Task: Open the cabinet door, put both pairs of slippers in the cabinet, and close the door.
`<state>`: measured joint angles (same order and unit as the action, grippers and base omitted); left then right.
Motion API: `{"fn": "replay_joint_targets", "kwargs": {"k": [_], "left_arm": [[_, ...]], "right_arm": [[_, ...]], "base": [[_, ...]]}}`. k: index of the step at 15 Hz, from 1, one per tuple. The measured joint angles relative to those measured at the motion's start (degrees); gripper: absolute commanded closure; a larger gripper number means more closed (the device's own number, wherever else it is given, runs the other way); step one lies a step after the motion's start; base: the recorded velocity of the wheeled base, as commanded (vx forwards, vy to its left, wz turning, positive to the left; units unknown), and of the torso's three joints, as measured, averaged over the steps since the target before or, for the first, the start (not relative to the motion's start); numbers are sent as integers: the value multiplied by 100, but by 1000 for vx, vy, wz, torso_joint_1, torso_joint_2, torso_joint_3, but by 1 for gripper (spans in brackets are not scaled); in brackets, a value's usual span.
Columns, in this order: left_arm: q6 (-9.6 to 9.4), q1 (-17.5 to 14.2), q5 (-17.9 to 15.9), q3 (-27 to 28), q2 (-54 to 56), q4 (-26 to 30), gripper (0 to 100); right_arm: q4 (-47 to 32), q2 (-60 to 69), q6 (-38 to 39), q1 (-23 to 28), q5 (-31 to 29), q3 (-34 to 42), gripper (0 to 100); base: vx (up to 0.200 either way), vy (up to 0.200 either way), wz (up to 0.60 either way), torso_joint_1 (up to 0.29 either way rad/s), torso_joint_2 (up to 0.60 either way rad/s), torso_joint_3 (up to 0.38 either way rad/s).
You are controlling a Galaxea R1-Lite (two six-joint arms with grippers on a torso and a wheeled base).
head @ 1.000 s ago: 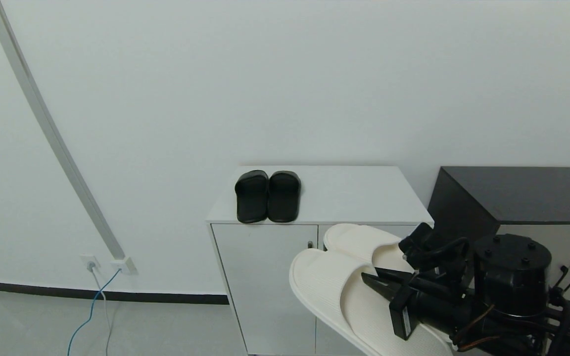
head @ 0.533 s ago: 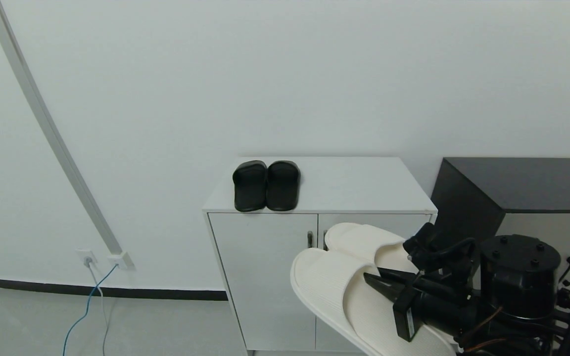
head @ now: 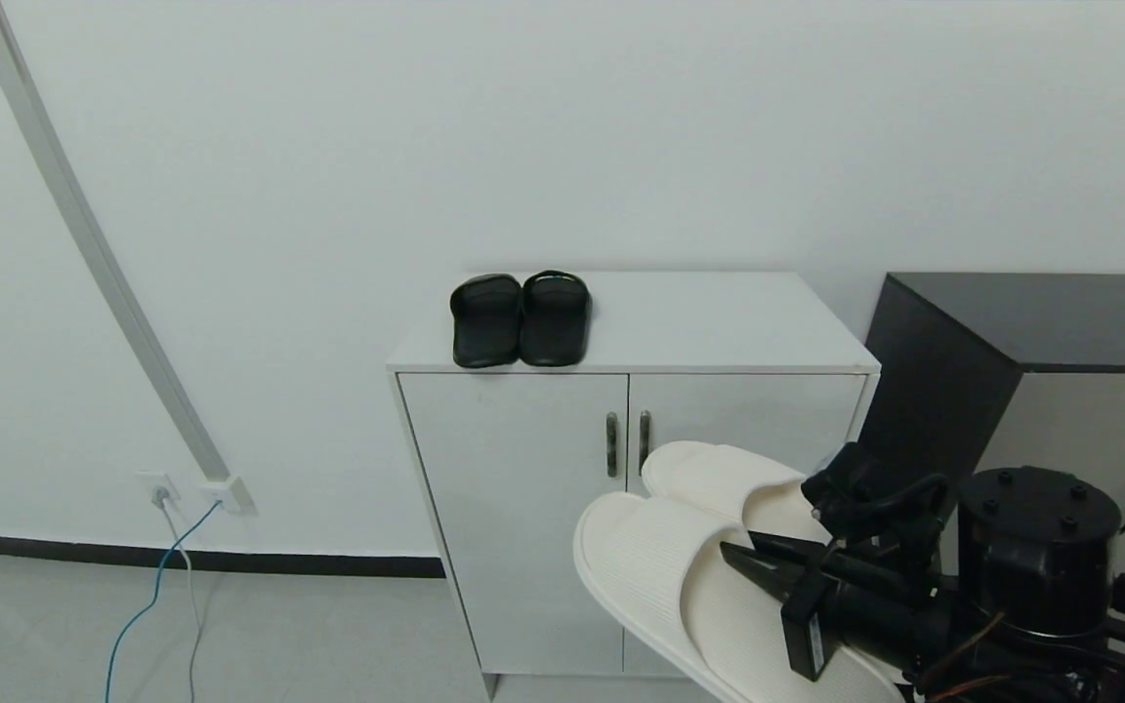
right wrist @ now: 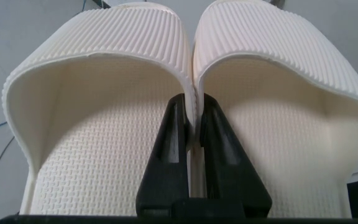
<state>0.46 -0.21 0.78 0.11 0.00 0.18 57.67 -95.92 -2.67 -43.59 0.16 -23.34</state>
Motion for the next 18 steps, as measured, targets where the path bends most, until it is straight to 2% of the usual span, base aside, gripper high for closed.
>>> {"fn": "replay_joint_targets", "kwargs": {"k": [10, 18], "left_arm": [[5, 7, -2, -1, 0, 0, 0], [2, 2, -5, 5, 0, 2, 0]], "right_arm": [[-1, 118, -66, -1, 0, 37, 100], [-6, 149, -78, -84, -16, 113, 100]], "base": [[0, 0, 0, -176, 504, 323], [0, 0, 0, -94, 458, 354]]}}
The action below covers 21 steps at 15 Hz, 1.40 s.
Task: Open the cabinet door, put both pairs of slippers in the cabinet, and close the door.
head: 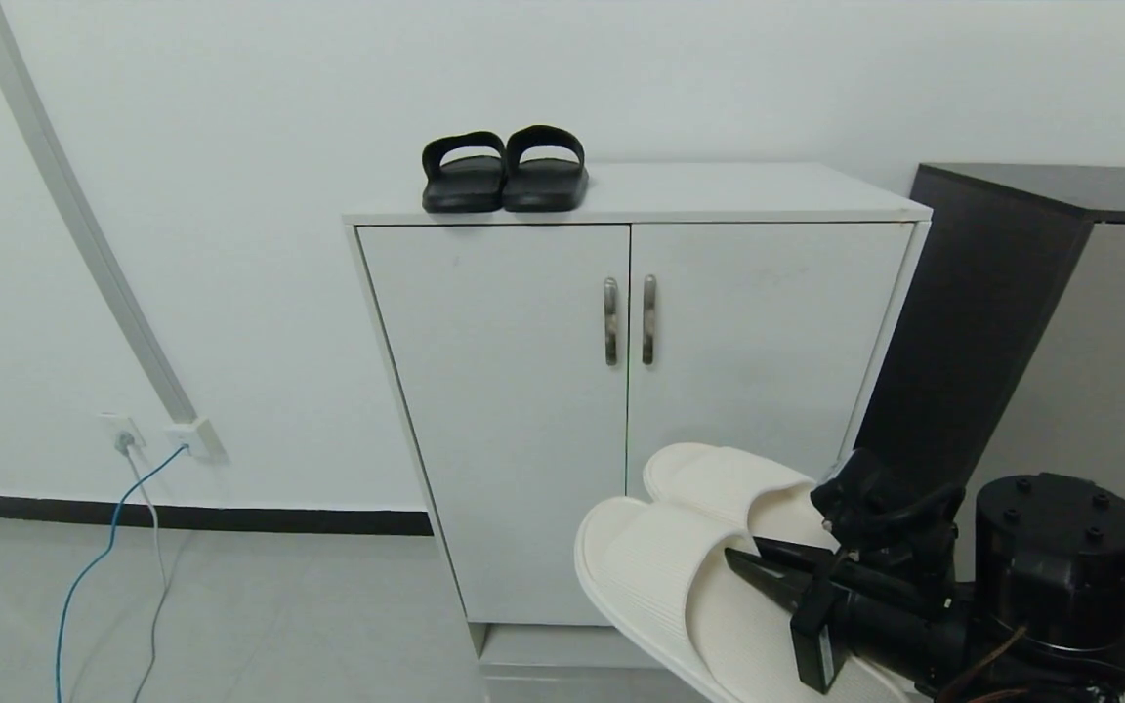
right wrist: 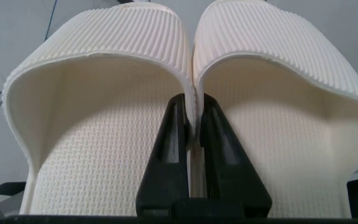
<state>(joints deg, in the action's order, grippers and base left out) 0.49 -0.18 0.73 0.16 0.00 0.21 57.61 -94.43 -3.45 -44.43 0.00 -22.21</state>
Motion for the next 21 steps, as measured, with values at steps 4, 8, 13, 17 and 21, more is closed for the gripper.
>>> {"fn": "replay_joint_targets", "kwargs": {"k": [4, 8, 13, 17, 21], "left_arm": [[-16, 5, -30, 6, 0, 9, 0], [-39, 5, -49, 13, -60, 12, 0], [-188, 166, -76, 72, -427, -10, 0], [222, 294, -404, 1103, -1319, -113, 0], [330, 346, -1214, 1632, -3051, -1104, 0]], "right_arm": [[-5, 5, -5, 0, 0, 28, 100], [6, 13, -34, 0, -7, 77, 100], [96, 24, -76, -43, 0, 168, 100], [173, 24, -76, -79, 0, 188, 100], [172, 16, -76, -158, 0, 218, 100]], "base": [[0, 0, 0, -10, 240, 213], [0, 0, 0, 0, 0, 0], [0, 0, 0, -8, 58, 59], [0, 0, 0, 0, 0, 0], [0, 0, 0, 0, 0, 0]]}}
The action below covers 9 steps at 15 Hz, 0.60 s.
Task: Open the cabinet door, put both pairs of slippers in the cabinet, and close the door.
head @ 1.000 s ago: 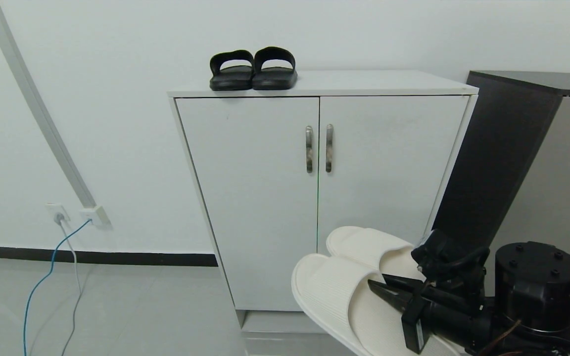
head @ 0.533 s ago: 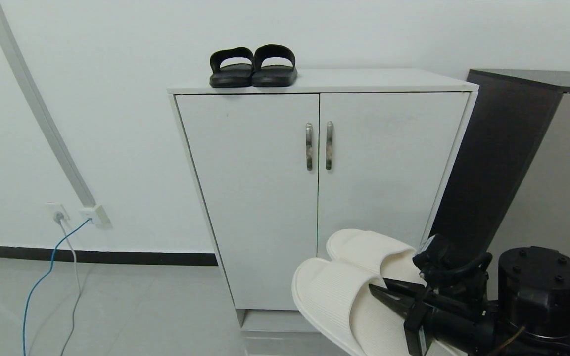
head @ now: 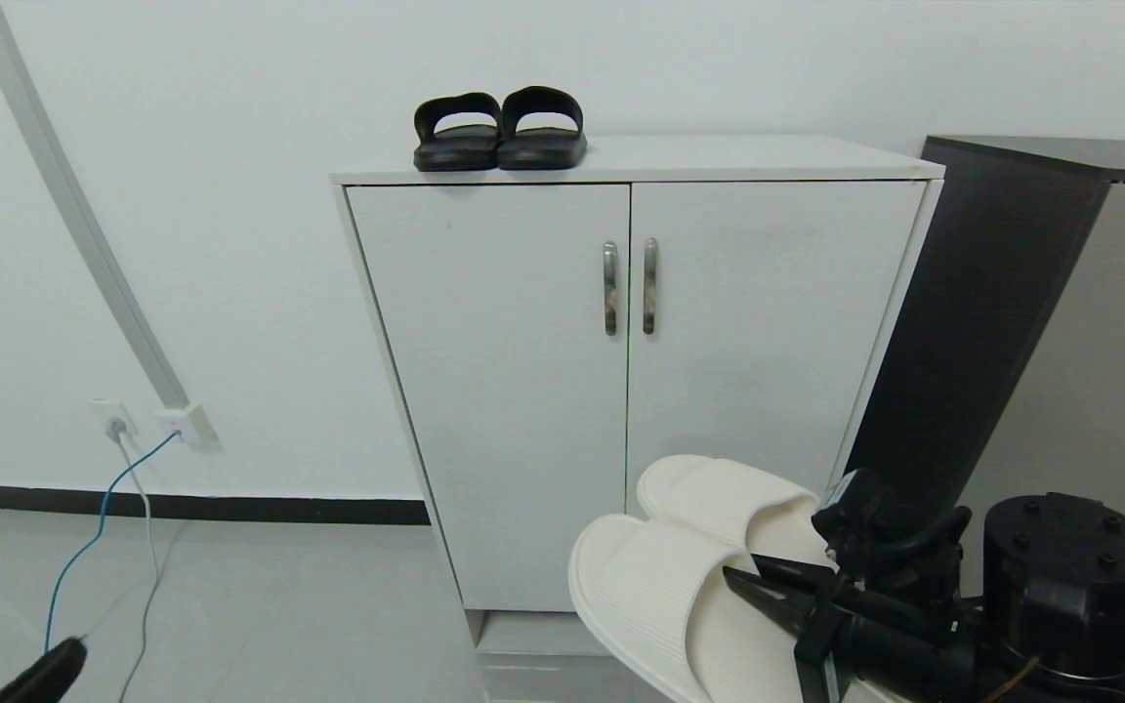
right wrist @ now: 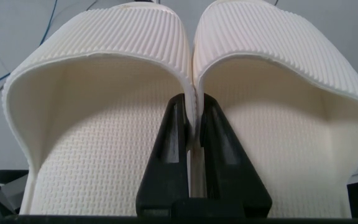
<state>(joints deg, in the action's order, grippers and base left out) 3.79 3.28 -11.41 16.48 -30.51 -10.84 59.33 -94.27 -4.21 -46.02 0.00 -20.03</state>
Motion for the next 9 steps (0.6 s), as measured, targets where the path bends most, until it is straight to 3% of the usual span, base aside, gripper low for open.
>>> {"fn": "replay_joint_targets", "kwargs": {"k": [2, 4, 9], "left_arm": [[22, 247, -230, 132, -1000, -878, 0], [34, 755, -321, 313, -1843, -1524, 0], [44, 1816, -187, 1265, -3662, -2330, 0]], "right_arm": [[0, -13, 0, -21, 5, 20, 100], [0, -16, 0, -26, 7, 22, 100], [1, -18, 5, -43, 5, 20, 100]], "base": [[0, 0, 0, 0, 0, 0], [0, 0, 0, 0, 0, 0], [0, 0, 0, 0, 0, 0]]}}
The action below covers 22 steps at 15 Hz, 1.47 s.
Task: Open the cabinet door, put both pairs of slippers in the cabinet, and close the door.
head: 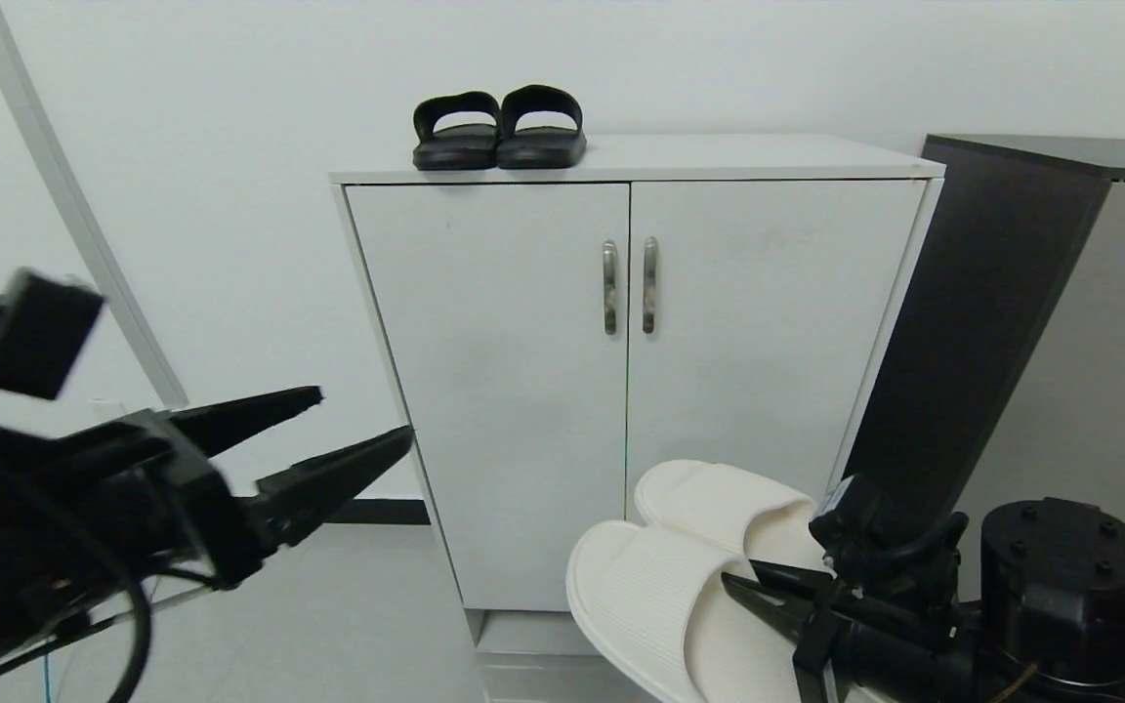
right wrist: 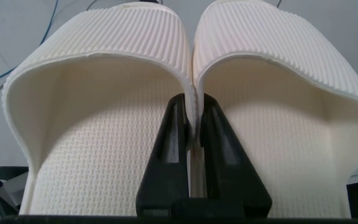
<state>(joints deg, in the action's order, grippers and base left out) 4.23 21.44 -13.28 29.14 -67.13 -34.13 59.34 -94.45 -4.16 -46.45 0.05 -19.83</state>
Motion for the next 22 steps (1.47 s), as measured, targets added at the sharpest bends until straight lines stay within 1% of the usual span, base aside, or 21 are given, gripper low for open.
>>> {"fn": "replay_joint_targets", "kwargs": {"k": [1, 3, 5, 8, 10, 11, 12, 14, 15, 17, 18, 19, 20, 22], "left_arm": [[0, 154, 88, 171, -334, -158, 0], [1, 484, 299, 592, -1075, -684, 0], [4, 735, 389, 1050, -1785, -990, 0], [9, 989, 384, 1963, -2766, -1137, 0], [33, 1091, 313, 2737, -3333, -1111, 0], [52, 1133, 252, 3106, -3578, -1023, 0], [121, 1168, 157, 3513, -3807, -818, 0], [406, 1202, -202, 4322, -4144, -312, 0], [625, 1207, -460, 4724, -4295, -40, 0], [1184, 1204, -1003, 5399, -4535, 334, 0], [1470, 1198, -1220, 5705, -4648, 485, 0], [1648, 1169, -1357, 5928, -4756, 581, 0], [1720, 1124, -1414, 6086, -4858, 646, 0], [1753, 995, -1371, 6278, -5031, 786, 0]], "right_arm": [[2, 0, 2, -10, 2, -6, 100], [5, -1, 4, -10, 2, -11, 100], [5, 0, 4, -16, -2, -12, 100], [-1, -9, 11, -16, 2, 2, 100], [-6, -37, 17, -13, 6, 2, 100], [-4, -45, 20, -13, 6, 5, 100], [-6, -52, 24, -13, 6, 11, 100], [-1, -61, 30, -10, 5, 13, 100], [-4, -65, 30, -10, 5, 13, 100], [-4, -65, 30, -10, 2, 13, 100], [2, -63, 30, -16, 5, 16, 100], [-1, -63, 30, -13, 5, 21, 100], [-4, -59, 30, -13, 2, 22, 100], [-4, -59, 30, -13, 2, 24, 100]], "base": [[0, 0, 0, 0, 0, 0], [0, 0, 0, 0, 0, 0], [0, 0, 0, 0, 0, 0], [0, 0, 0, 0, 0, 0], [0, 0, 0, 0, 0, 0], [0, 0, 0, 0, 0, 0], [0, 0, 0, 0, 0, 0], [0, 0, 0, 0, 0, 0], [0, 0, 0, 0, 0, 0], [0, 0, 0, 0, 0, 0], [0, 0, 0, 0, 0, 0], [0, 0, 0, 0, 0, 0], [0, 0, 0, 0, 0, 0], [0, 0, 0, 0, 0, 0]]}}
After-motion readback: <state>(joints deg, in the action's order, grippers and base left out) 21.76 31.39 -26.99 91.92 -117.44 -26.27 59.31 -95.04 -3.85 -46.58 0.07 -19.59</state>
